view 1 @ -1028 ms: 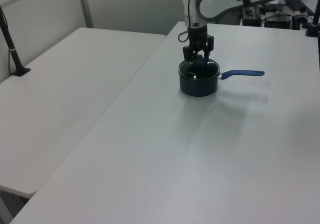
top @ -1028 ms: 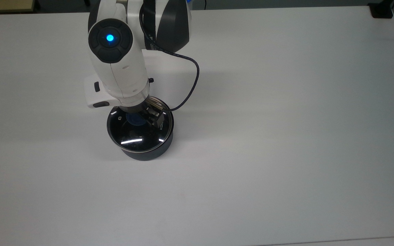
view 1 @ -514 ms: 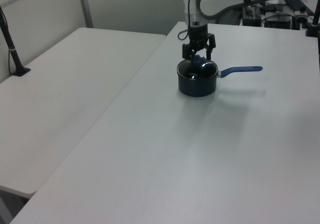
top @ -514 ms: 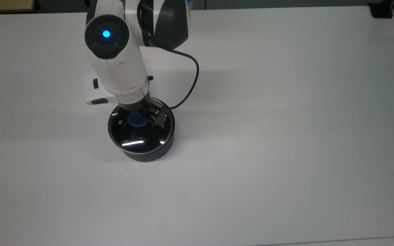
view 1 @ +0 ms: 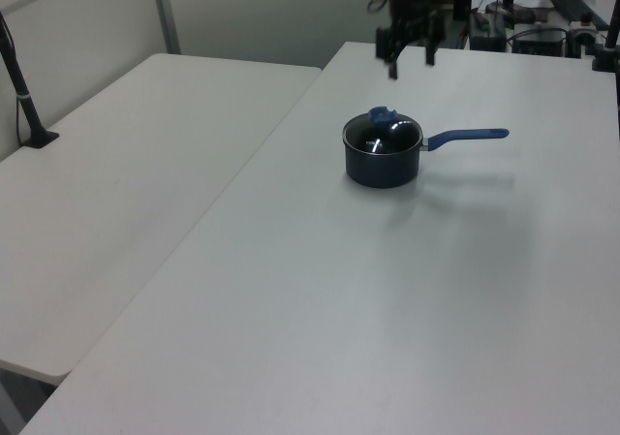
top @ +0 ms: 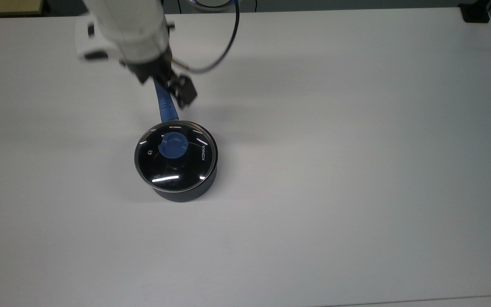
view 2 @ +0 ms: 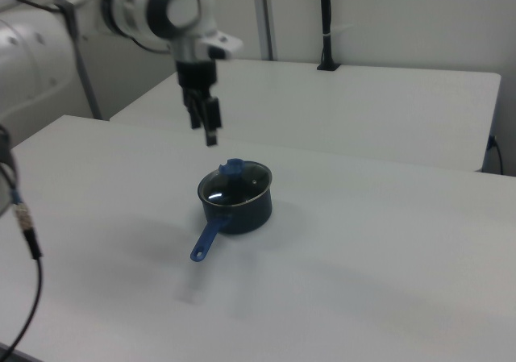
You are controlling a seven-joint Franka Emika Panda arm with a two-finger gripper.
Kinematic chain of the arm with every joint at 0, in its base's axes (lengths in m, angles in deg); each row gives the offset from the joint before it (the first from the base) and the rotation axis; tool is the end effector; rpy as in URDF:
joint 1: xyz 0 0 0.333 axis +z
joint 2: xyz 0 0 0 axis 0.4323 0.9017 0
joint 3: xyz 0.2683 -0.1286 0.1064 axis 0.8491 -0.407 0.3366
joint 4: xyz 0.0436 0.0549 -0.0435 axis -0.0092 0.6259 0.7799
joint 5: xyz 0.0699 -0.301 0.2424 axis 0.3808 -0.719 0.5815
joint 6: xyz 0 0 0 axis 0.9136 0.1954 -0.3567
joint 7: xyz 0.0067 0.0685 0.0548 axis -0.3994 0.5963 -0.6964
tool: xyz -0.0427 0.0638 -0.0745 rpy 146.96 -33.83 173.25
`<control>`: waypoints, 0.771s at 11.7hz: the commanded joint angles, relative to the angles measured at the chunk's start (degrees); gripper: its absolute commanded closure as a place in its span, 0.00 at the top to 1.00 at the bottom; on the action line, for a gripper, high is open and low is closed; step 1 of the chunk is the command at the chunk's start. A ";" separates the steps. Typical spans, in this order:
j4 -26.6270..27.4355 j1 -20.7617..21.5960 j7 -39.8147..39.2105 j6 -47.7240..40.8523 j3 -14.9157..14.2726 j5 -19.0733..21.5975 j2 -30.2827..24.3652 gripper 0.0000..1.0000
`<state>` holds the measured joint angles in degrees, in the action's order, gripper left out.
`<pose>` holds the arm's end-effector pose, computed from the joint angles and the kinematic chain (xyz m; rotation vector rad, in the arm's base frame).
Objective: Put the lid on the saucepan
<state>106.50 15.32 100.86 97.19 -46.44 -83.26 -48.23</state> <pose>0.6587 -0.0356 0.5458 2.9980 -0.8958 -0.1403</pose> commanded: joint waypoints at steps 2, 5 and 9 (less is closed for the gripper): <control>17.96 3.94 -9.93 -5.67 -4.17 2.27 -22.14 1.00; 21.08 13.28 -13.27 -5.49 -13.43 2.45 -27.10 1.00; 21.43 12.49 -26.71 4.94 -13.52 1.48 -26.14 1.00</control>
<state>125.47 27.42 81.82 95.20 -58.88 -81.94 -73.91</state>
